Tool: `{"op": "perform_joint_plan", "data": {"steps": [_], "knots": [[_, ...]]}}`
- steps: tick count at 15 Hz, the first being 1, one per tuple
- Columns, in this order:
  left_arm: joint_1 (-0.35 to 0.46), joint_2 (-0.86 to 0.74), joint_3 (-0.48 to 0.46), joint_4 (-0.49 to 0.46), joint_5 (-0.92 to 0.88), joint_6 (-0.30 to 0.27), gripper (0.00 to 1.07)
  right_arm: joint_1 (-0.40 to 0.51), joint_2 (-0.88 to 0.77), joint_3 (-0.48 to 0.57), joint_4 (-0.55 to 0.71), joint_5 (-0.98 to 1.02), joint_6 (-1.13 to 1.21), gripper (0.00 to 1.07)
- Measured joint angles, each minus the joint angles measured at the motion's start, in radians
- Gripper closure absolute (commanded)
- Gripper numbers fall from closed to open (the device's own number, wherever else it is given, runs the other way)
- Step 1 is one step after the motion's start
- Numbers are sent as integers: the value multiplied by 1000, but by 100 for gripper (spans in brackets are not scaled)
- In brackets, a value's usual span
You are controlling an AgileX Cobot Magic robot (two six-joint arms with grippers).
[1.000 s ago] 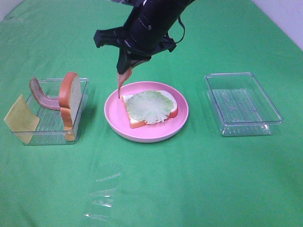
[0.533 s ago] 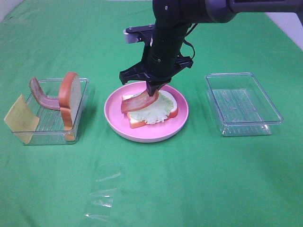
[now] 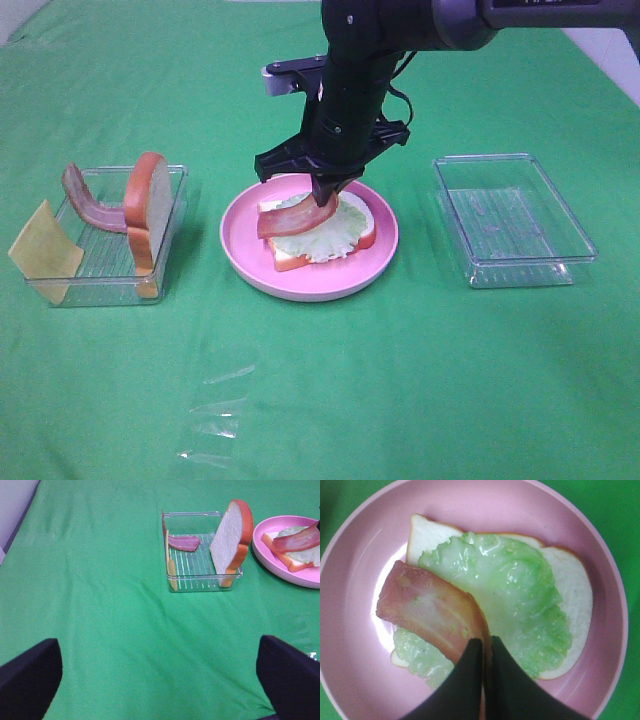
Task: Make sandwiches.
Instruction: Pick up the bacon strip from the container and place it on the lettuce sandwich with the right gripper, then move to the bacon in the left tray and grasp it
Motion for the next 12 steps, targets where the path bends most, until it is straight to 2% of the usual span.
{"op": "perform_joint_plan", "data": {"steps": [1,2,3,4,5,8,12], "knots": [[0,0,0,0,0,0,9,0,0,0,-1,3,-2,81],[0,0,0,0,0,0,9,0,0,0,-1,8,-2,61],[0,0,0,0,0,0,9,0,0,0,-9,8,-2,48],[0,0,0,0,0,0,9,0,0,0,-23,14,-2,26],[0,0,0,0,0,0,9,0,0,0,-32,23,-2,12],[0,0,0,0,0,0,9,0,-6,0,-81,89,-2,9],[0,0,0,0,0,0,9,0,-123,0,-94,262,-36,9]]}}
